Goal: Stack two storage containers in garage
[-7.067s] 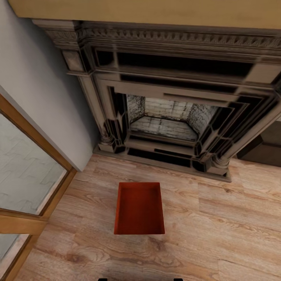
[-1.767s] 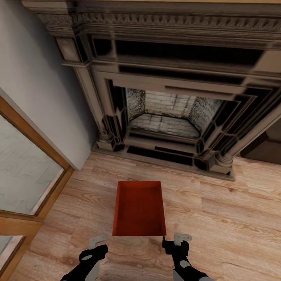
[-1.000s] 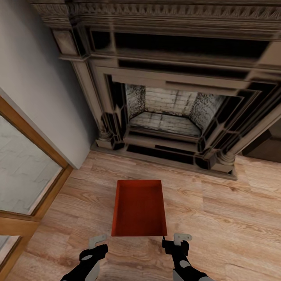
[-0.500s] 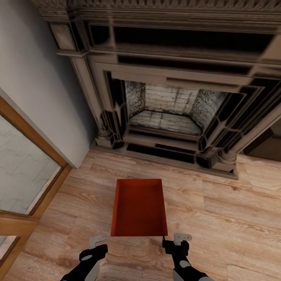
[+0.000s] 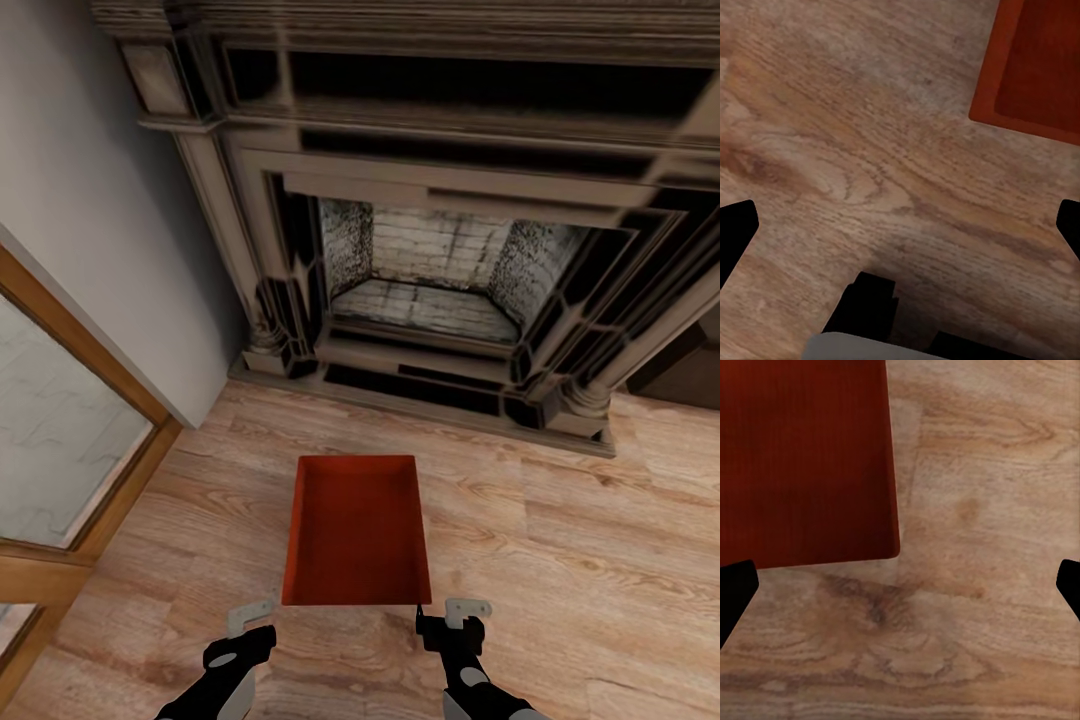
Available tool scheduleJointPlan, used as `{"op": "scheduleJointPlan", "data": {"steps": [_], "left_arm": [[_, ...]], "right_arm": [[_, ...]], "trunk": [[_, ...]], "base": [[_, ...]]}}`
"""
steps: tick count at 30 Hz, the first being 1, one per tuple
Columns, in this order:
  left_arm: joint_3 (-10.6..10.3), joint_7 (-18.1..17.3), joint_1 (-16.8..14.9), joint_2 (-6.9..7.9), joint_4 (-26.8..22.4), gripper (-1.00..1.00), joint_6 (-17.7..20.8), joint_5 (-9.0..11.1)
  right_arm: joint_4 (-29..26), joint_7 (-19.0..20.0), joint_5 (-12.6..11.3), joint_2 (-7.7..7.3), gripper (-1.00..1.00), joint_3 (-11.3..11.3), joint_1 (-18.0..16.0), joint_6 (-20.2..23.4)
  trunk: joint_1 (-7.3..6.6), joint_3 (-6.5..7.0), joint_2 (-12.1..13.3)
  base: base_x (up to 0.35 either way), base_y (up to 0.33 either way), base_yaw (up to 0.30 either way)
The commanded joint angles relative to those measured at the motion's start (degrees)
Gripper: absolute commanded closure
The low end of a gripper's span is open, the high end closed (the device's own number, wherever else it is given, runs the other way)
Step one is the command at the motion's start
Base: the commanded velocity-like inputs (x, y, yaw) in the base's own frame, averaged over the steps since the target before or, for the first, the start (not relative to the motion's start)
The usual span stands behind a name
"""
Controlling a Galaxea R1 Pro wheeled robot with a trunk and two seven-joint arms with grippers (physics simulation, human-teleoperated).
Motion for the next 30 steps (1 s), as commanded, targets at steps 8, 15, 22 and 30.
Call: {"op": "scheduleJointPlan", "data": {"steps": [8, 15, 22, 30], "left_arm": [[0.08, 0.05, 0.01, -0.01, 0.04, -1.0, -0.21, 0.47], [0.08, 0.06, 0.0, -0.01, 0.07, -1.0, -0.18, 0.51], [0.1, 0.05, -0.04, 0.01, 0.07, -1.0, -0.14, 0.46], [0.25, 0.09, 0.0, 0.06, 0.07, -1.0, -0.15, 0.47]], "right_arm": [[0.05, -0.26, 0.29, 0.02, -1.0, 0.05, -0.03, -0.18], [0.05, -0.21, 0.4, 0.02, -1.0, 0.1, -0.01, -0.19], [0.05, -0.26, 0.56, -0.39, -1.0, 0.21, -0.03, -0.2], [0.07, -0.29, 0.6, -0.67, -1.0, 0.27, -0.04, -0.2]], "trunk": [[1.76, -1.47, -3.24], [3.3, -2.73, -6.05], [4.84, -3.99, -8.85], [6.59, -5.42, -12.06]], "base": [[0.0, 0.0, 0.0], [0.0, 0.0, 0.0], [0.0, 0.0, 0.0], [0.0, 0.0, 0.0]]}}
